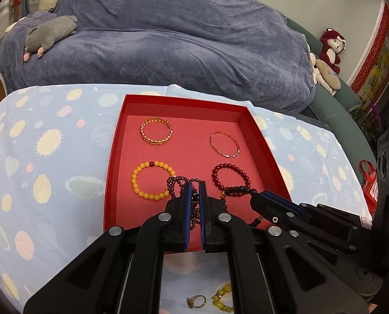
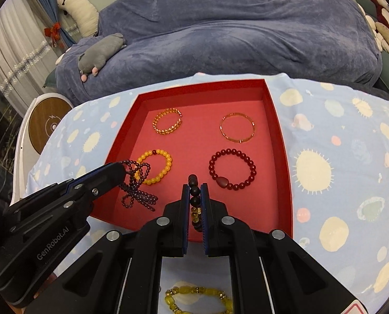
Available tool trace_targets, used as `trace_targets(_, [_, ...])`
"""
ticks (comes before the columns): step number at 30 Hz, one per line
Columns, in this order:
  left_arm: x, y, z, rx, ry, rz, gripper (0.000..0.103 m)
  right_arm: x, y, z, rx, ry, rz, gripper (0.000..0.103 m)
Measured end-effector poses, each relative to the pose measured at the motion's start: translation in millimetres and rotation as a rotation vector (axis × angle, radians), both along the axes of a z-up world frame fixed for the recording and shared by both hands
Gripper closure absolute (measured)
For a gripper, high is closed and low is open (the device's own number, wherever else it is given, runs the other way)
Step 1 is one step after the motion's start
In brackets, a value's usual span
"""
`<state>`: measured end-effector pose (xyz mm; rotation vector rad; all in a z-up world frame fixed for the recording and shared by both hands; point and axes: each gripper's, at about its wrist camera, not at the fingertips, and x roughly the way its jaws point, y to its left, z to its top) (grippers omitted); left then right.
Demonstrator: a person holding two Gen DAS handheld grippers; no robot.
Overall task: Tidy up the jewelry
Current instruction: 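Carry both bracelets into the red box and open both tools, then withdraw both tools from the box back over the rings and yellow bracelet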
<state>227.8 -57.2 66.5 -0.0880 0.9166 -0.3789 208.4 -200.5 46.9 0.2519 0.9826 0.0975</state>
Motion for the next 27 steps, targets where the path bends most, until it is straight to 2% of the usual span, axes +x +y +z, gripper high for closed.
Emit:
trace_targets(7, [6, 7, -24, 0.036, 0.027, 0.033, 0.097, 1, -14, -25, -0.012, 0.056, -0.036, 0.092])
trace_targets(9, [5, 10, -26, 0.045, 0.028, 0.053, 0.090, -3, -17, -25, -0.031, 0.045, -0.053, 0.087])
trace_targets(11, [4, 14, -27, 0.056, 0.025, 0.080, 0.070, -7, -19, -22, -0.053, 0.030, -0.068, 0.078])
trace_targets(13, [0, 18, -26, 0.050, 0.014, 0.091, 0.069, -13, -20, -17, -0.061, 0.009, -0.075, 0.070])
trace_targets(15, [-4, 21, -25, 0.056, 0.010, 0.091, 0.069, -19, -20, -12, -0.071, -0.004, -0.079, 0.068])
trace_targets(27, [-51, 30, -9, 0.041, -0.006, 0.086, 0.069, -66, -13, 5, -0.043, -0.028, -0.093, 0.067])
